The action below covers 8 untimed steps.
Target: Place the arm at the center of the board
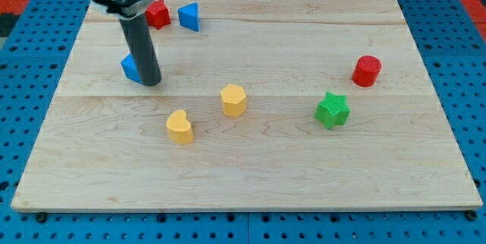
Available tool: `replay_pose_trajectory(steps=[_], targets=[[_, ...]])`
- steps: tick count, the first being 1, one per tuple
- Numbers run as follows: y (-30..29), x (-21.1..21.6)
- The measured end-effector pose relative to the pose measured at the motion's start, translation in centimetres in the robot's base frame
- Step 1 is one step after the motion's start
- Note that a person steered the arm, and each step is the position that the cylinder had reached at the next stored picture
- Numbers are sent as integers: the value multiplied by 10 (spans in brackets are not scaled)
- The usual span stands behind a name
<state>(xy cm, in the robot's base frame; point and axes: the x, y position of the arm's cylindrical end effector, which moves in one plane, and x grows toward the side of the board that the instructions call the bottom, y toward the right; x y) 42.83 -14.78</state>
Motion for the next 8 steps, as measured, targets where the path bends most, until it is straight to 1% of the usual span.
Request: replay_pose_trajectory(steps=[1,3,4,5,6,7,8], targets=[[-10,7],[-13,-66],[-7,-76],[50,-47],[127,-43],[166,2],[181,25]])
